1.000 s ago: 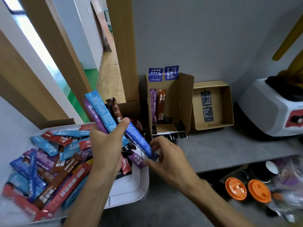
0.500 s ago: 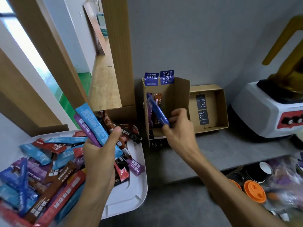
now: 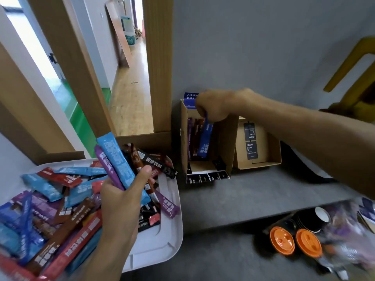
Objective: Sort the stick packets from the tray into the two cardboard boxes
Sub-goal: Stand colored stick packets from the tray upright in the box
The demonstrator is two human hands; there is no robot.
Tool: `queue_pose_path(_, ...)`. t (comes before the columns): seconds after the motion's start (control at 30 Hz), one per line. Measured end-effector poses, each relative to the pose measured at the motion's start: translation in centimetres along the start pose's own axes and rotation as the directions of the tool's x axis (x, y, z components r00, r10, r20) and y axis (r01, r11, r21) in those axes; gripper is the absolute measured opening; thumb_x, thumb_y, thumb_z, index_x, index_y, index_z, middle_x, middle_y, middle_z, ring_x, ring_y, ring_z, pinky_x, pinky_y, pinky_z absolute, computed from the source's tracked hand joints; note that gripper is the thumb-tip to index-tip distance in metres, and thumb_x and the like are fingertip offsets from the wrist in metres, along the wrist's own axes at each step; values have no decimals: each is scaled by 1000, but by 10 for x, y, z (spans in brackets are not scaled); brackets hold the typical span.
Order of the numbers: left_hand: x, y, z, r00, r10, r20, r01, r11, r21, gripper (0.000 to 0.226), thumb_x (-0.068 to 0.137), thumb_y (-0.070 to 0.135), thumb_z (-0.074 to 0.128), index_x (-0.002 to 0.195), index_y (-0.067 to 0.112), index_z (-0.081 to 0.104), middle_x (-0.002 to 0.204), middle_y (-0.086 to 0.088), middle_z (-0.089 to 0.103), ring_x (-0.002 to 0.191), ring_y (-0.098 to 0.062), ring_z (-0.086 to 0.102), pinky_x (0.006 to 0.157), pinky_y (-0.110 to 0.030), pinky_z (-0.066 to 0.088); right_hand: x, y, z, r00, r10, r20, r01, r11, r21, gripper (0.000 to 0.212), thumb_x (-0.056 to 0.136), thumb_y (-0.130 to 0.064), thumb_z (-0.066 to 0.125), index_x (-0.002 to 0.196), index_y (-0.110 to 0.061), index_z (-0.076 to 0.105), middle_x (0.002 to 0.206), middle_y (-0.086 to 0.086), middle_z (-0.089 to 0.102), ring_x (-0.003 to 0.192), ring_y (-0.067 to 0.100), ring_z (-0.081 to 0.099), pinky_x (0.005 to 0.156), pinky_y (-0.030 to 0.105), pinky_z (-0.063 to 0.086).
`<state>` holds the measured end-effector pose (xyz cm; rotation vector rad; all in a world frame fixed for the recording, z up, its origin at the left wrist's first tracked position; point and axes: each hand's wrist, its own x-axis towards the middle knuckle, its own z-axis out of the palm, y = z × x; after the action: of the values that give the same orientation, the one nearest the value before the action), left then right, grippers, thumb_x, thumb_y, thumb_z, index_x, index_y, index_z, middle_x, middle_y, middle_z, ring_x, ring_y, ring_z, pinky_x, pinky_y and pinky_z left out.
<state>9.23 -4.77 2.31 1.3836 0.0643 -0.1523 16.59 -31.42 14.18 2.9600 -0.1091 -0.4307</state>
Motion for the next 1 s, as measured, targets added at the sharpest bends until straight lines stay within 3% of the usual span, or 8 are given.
queue_pose_path(0.13,0,-1,-6,999,9,-32,-9,1000,-9,51,66,40,78,110,18,63,88,1,65,86,-14,67,70,-34,53,14,4,18,998,48,41,-50,997,60,23,88,-12,68,110,-12,60,109,7,62,94,21,58,77,31,44)
queue_pose_path(0.27,2,-4,-10,999,23,-36,-23,1000,10,30,75,34,80,96,22,61,79,5,62,76,-10,65,68,-31,50,16,3,24,992,101,-79,-90,987,131,35,87,-12,72,118,-10,56,113,9,57,94,20,53,84,33,48)
queue_pose_path(0.43,-1,-4,-9,998,52,-34,-51,998,31,25,75,33,79,91,25,61,72,11,62,71,-4,66,66,-30,49,12,-2,34,976,97,-195,-62,982,179,31,90,-8,68,119,-7,58,119,13,62,104,24,63,83,31,51)
queue_pose_path(0.67,2,-10,-6,999,40,-25,-40,999,-11,24,77,35,79,92,27,62,82,5,65,83,-12,68,70,-34,54,10,-6,38,950,131,-285,-90,985,150,33,91,-7,68,123,-6,60,121,15,65,110,29,65,88,38,54)
queue_pose_path(0.8,56,-41,-1,971,-240,1,239,969,61,13,95,22,62,105,14,65,75,0,62,78,-13,68,56,-26,55,10,0,37,956,142,-258,-95,978,187,38,90,-14,71,124,-6,56,126,15,61,114,29,62,85,37,51)
queue_pose_path(0.83,66,-49,0,966,-260,13,258,964,63,12,97,22,58,99,12,64,75,0,61,84,-14,70,54,-26,54,11,2,36,955,143,-260,-91,975,202,40,90,-16,72,125,-6,55,128,15,60,115,29,61,86,37,51)
queue_pose_path(0.9,64,-55,2,975,-220,27,216,971,103,16,96,27,60,85,15,60,74,0,62,93,-19,70,52,-19,50,12,4,37,955,142,-260,-84,972,221,43,89,-19,73,126,-7,53,129,14,59,117,28,60,87,37,50)
queue_pose_path(1.0,50,-41,4,983,-175,47,166,975,150,19,95,28,63,83,14,59,75,-4,63,102,-23,69,59,-14,49,10,5,36,958,162,-235,-108,968,225,39,89,-21,74,121,-8,56,124,13,61,111,27,62,84,35,52)
